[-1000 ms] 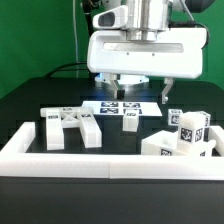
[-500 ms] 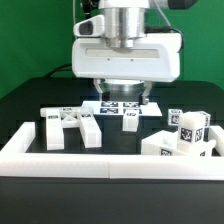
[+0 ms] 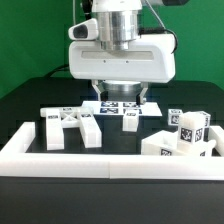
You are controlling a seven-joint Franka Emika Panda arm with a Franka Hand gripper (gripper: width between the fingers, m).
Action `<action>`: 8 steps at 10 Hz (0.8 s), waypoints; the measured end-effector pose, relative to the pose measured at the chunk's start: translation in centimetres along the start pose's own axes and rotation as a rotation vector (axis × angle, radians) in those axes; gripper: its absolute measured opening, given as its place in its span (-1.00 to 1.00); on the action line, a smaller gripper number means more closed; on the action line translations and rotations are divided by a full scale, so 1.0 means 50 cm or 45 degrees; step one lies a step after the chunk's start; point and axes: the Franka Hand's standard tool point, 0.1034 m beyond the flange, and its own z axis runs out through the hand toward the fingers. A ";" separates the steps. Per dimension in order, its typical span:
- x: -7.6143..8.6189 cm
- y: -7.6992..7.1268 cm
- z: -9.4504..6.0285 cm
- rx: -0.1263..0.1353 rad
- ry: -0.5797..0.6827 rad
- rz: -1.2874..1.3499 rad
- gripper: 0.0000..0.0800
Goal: Assemble chair
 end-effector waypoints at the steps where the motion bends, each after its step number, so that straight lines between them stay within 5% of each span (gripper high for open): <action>1: -0.007 0.004 0.002 0.013 -0.088 -0.051 0.62; 6: -0.031 0.005 0.017 0.036 -0.485 -0.043 0.62; 8: -0.044 0.001 0.031 0.022 -0.627 -0.047 0.62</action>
Offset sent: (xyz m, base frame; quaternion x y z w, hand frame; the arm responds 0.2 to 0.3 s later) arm 0.0000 0.0000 0.0000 0.0000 -0.1938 0.0000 0.9810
